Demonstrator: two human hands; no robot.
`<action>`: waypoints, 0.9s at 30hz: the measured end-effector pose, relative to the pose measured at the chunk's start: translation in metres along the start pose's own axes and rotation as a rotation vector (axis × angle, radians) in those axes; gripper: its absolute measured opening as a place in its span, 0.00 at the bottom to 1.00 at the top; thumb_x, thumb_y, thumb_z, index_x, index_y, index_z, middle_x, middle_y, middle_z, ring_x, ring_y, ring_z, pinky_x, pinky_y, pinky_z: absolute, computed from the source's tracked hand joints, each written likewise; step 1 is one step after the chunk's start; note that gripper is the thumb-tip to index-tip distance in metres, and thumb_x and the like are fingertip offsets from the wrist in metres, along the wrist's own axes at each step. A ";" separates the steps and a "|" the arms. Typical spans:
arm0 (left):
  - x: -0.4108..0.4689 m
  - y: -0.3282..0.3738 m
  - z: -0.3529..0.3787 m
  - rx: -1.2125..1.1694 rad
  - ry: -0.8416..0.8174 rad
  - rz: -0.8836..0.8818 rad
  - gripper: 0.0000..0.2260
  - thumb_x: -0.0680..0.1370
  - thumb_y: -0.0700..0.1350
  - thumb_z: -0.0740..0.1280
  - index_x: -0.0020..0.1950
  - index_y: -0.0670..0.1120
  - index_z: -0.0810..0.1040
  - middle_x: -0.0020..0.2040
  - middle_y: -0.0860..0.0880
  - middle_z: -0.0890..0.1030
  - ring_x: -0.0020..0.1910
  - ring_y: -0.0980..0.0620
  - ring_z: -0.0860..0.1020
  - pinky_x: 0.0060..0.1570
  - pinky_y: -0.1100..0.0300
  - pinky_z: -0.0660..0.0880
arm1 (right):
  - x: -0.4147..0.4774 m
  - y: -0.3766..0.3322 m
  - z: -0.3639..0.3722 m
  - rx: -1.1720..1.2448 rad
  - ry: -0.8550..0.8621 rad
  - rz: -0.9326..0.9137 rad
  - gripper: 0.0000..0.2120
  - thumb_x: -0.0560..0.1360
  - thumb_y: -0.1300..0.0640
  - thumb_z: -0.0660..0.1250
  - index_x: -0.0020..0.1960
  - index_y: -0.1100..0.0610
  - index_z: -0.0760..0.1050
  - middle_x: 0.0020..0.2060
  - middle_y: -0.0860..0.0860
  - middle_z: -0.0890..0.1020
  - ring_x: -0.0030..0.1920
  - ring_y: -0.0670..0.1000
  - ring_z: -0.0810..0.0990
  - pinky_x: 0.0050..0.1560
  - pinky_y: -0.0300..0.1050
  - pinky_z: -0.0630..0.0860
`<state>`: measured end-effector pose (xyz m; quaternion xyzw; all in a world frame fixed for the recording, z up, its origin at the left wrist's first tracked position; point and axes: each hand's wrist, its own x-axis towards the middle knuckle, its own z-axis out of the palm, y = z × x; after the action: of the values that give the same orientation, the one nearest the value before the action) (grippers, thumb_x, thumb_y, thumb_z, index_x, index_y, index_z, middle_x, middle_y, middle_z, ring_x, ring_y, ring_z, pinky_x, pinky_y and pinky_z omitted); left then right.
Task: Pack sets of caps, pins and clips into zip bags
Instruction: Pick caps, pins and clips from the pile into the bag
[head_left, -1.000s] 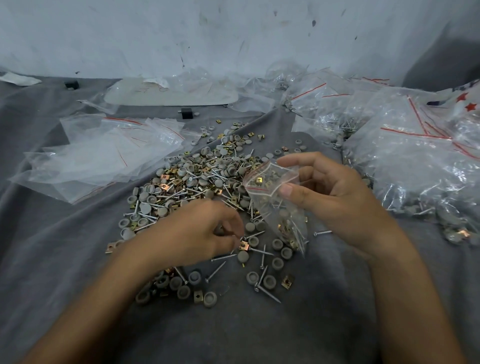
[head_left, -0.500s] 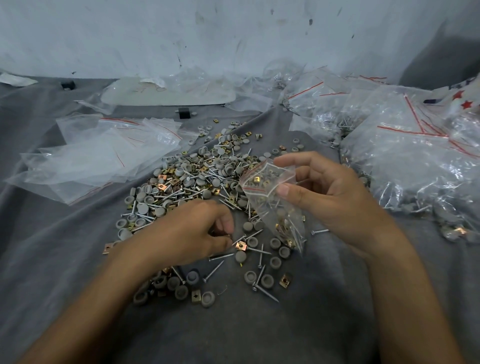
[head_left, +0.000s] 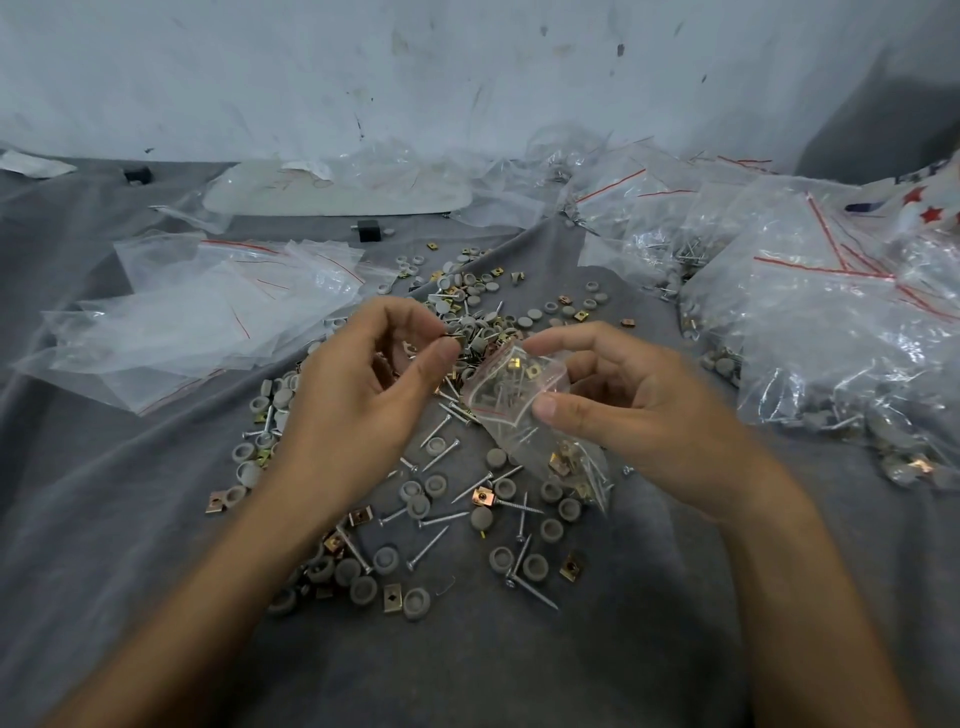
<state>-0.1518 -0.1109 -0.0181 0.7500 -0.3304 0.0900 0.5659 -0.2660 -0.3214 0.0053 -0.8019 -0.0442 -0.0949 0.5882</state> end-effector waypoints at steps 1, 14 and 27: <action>-0.001 0.003 0.002 -0.035 -0.007 0.014 0.04 0.77 0.53 0.71 0.50 0.59 0.78 0.40 0.53 0.78 0.38 0.48 0.75 0.37 0.56 0.73 | 0.000 0.000 0.001 -0.002 -0.006 0.002 0.18 0.72 0.50 0.76 0.60 0.41 0.81 0.48 0.60 0.79 0.42 0.58 0.78 0.44 0.45 0.78; -0.001 -0.004 -0.003 0.117 -0.240 -0.073 0.02 0.79 0.54 0.69 0.47 0.58 0.81 0.37 0.55 0.80 0.32 0.55 0.75 0.31 0.63 0.71 | 0.000 0.000 -0.006 0.024 0.140 -0.028 0.16 0.73 0.58 0.74 0.60 0.51 0.80 0.35 0.44 0.78 0.35 0.43 0.76 0.36 0.32 0.75; -0.008 -0.011 0.006 0.551 -0.766 0.038 0.07 0.77 0.56 0.72 0.54 0.60 0.83 0.43 0.65 0.75 0.44 0.66 0.75 0.42 0.70 0.69 | 0.000 0.000 -0.004 0.034 0.127 -0.013 0.18 0.72 0.54 0.74 0.61 0.49 0.81 0.39 0.50 0.80 0.37 0.45 0.76 0.36 0.32 0.75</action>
<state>-0.1530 -0.1116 -0.0327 0.8453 -0.4928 -0.0985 0.1816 -0.2667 -0.3253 0.0063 -0.7840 -0.0135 -0.1484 0.6026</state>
